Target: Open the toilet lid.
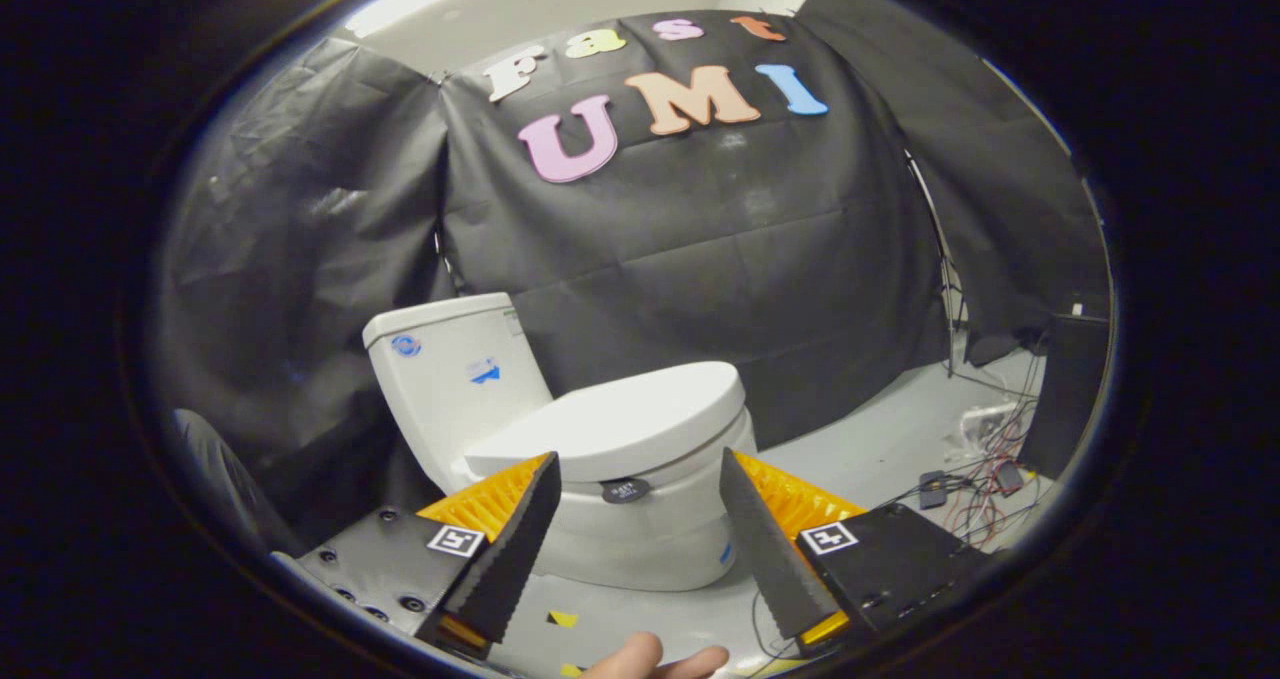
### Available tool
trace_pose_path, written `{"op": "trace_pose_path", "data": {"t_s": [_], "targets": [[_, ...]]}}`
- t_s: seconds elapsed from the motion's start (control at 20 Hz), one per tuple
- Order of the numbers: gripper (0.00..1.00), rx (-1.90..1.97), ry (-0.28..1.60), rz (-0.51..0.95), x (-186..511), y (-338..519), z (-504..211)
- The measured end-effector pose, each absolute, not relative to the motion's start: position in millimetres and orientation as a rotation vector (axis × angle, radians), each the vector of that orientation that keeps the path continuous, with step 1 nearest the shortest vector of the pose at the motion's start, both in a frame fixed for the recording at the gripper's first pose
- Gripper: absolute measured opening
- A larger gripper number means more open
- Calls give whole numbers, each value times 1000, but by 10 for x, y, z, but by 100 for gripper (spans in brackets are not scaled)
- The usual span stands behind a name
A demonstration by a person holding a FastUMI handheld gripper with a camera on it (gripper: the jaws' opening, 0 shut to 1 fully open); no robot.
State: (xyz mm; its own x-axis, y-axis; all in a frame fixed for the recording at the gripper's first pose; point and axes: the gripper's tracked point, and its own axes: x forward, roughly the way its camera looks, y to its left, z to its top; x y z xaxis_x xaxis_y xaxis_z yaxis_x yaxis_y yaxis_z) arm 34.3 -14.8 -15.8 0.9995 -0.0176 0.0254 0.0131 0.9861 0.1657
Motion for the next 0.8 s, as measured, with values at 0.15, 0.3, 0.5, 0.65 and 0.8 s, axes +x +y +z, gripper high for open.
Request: {"op": "trace_pose_path", "data": {"t_s": [0.15,0.3,0.5,0.65,0.8], "targets": [[99,249,-45,-6,575,-119,-187],[98,397,-11,-19,854,-108,-369],[97,659,-32,-45,1201,-69,-552],[97,798,-19,-49,1429,27,-738],[97,925,26,-53,1582,90,-924]]}}
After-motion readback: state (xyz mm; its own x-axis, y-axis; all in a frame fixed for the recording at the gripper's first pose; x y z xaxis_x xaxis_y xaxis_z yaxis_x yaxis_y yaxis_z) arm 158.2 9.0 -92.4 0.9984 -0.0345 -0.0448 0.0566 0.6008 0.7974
